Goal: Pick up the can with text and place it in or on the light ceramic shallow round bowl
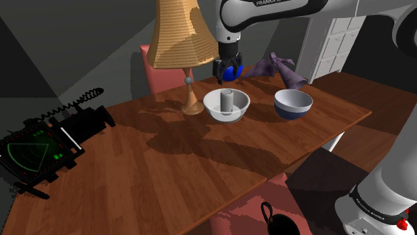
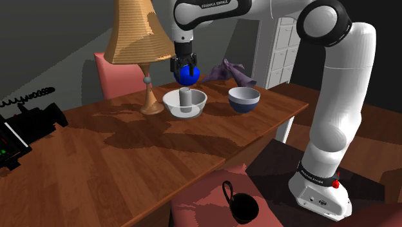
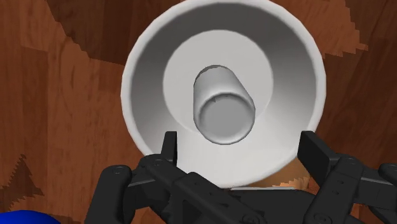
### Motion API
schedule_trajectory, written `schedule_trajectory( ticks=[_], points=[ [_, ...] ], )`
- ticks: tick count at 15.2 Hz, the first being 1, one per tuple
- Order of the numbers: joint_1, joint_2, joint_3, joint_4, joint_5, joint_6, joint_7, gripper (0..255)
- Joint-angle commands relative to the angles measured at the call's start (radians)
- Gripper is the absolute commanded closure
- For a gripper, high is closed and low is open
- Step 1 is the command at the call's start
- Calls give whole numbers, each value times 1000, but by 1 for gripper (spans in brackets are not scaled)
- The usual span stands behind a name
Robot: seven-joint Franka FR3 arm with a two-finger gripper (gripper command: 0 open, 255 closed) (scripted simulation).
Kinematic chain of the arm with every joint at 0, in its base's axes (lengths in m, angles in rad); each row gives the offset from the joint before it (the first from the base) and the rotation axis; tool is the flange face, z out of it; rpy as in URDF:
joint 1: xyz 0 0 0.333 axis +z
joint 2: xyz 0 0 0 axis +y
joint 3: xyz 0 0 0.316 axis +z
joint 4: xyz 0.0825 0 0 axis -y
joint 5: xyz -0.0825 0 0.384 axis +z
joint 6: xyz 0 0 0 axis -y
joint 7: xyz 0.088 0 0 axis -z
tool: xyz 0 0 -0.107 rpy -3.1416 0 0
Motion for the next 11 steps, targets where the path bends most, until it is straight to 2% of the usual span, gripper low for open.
schedule_trajectory(
  ticks=[1,3,11],
  points=[
    [3,7,2,59,-1,-54,0,0],
    [8,20,3,137,-5,-119,2,0],
    [8,20,3,137,-5,-119,2,0]
  ],
)
